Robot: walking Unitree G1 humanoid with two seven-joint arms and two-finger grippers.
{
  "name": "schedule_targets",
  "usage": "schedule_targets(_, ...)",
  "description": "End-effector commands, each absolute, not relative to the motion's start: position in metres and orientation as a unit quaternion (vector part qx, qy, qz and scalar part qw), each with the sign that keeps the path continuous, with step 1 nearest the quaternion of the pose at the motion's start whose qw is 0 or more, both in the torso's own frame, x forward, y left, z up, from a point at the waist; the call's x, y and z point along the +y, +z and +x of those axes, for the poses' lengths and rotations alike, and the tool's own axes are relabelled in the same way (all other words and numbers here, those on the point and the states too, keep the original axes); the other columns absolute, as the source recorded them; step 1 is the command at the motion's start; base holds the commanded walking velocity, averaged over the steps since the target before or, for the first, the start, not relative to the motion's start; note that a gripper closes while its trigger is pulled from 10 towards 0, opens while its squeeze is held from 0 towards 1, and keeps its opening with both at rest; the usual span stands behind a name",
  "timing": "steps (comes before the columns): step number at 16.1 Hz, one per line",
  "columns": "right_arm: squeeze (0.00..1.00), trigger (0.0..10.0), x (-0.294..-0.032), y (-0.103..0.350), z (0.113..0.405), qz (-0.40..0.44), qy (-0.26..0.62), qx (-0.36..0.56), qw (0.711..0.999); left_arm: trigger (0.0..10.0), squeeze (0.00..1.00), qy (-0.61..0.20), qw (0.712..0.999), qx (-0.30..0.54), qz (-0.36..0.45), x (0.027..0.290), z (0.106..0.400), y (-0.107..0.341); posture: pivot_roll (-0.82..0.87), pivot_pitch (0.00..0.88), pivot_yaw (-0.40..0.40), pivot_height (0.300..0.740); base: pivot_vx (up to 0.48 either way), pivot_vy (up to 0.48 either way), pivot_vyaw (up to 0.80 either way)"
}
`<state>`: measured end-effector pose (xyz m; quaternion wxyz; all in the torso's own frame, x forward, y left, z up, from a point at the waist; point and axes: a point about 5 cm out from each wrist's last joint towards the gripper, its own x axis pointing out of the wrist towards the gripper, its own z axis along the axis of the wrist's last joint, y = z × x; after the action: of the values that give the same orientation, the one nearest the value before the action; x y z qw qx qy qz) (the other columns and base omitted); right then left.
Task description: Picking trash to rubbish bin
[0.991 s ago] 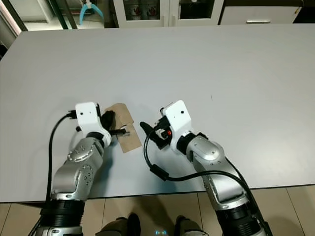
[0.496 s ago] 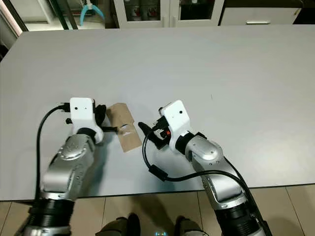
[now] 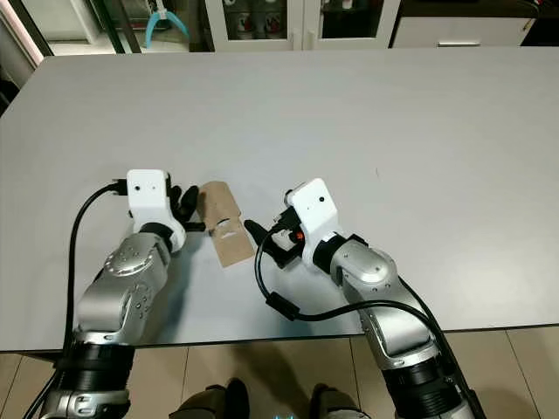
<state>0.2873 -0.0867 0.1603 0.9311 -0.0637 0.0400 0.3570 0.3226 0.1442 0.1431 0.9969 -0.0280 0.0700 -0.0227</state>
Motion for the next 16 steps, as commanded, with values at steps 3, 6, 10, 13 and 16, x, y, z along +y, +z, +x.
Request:
schedule_targets(3, 0.85, 10.0, -0.084, 0.161, 0.287, -0.070, 0.361, 0.034, 0.929, 10.0, 1.00, -0.037, 0.996, 0.077, -0.040, 0.136, 0.331, 0.146, -0.17, 0.161, 0.031, 0.740, 0.000, 0.000, 0.00)
schedule_targets(6, 0.90, 10.0, -0.084, 0.161, 0.288, -0.069, 0.359, 0.033, 0.930, 10.0, 1.00, -0.041, 0.994, 0.094, -0.033, 0.130, 0.335, 0.143, -0.17, 0.157, 0.036, 0.740, 0.000, 0.000, 0.00)
schedule_targets(10, 0.93, 10.0, -0.082, 0.161, 0.288, -0.067, 0.360, 0.030, 0.930, 10.0, 1.00, -0.046, 0.992, 0.110, -0.038, 0.130, 0.336, 0.138, -0.17, 0.157, 0.042, 0.740, 0.000, 0.000, 0.00)
schedule_targets(13, 0.92, 10.0, -0.081, 0.161, 0.287, -0.065, 0.358, 0.030, 0.931, 10.0, 1.00, -0.044, 0.991, 0.120, -0.035, 0.129, 0.338, 0.131, -0.17, 0.159, 0.045, 0.740, 0.000, 0.000, 0.00)
schedule_targets(16, 0.92, 10.0, -0.082, 0.161, 0.287, -0.065, 0.356, 0.029, 0.932, 10.0, 1.00, -0.050, 0.992, 0.114, -0.034, 0.127, 0.343, 0.133, -0.17, 0.159, 0.047, 0.740, 0.000, 0.000, 0.00)
